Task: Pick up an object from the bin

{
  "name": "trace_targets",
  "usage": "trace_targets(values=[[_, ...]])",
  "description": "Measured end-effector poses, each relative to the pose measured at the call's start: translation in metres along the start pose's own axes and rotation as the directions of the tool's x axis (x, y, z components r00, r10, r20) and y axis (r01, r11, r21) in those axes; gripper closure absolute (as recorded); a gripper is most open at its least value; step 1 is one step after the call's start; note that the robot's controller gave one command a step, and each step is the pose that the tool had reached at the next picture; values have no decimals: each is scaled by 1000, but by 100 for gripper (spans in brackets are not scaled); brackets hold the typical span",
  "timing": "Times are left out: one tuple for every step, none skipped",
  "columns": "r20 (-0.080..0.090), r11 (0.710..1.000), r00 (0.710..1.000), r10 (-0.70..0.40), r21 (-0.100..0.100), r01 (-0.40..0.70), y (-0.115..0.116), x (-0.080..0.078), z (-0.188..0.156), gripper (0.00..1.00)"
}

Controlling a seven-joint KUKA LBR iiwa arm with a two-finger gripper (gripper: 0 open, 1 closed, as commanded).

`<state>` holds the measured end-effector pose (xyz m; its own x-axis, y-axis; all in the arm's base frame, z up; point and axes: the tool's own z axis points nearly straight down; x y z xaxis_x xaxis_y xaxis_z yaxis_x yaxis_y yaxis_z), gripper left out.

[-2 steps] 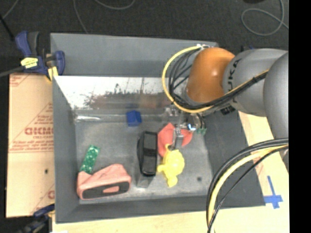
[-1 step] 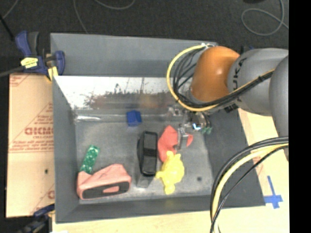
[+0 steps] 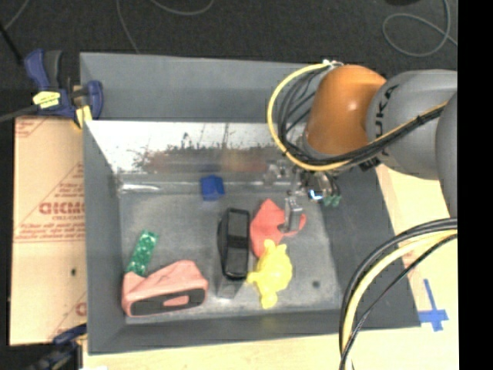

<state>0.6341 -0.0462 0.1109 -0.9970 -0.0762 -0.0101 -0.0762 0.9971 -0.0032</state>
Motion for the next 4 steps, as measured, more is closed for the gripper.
trace_targets(values=[[-5,997,997,71,-2,-71,-3,7,41,0],[7,999,999,50,1,-50,-10,-4,39,100],[7,999,999,50,1,-50,-10,-4,39,100],[2,999,999,51,1,-51,-10,-2,35,100]])
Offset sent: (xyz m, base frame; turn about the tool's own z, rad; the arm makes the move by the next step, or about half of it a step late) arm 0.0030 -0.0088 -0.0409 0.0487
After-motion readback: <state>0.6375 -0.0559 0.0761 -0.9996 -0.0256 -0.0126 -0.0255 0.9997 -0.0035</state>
